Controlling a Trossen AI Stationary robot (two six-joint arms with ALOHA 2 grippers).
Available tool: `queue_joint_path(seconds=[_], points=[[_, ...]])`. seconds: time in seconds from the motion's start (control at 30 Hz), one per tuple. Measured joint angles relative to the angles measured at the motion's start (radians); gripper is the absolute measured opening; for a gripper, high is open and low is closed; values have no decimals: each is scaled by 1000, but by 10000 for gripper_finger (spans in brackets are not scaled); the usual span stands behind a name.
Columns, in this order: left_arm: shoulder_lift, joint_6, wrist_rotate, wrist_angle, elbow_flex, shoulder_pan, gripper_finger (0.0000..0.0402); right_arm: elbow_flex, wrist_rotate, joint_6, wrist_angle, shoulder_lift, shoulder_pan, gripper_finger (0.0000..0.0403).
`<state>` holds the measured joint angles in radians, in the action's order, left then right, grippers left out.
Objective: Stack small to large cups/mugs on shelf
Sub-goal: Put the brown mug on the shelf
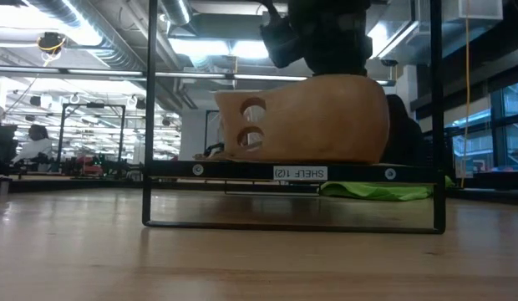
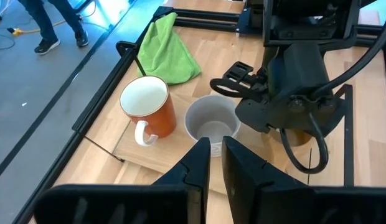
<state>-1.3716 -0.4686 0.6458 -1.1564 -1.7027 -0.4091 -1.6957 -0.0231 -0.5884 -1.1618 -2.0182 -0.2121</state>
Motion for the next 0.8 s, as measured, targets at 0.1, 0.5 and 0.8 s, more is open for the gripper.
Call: queue_joint_path(seconds=[0.1,0.5,0.8], points=[[0,0,0,-5,0,0,35,1,5,5,6,0,0,47],[0,-3,33,-3,0,0,35,-46,9,17,-10,-8,9,67],[0,-19,44,-3,0,0,35,-137,5,18,-90,-7,15,136]])
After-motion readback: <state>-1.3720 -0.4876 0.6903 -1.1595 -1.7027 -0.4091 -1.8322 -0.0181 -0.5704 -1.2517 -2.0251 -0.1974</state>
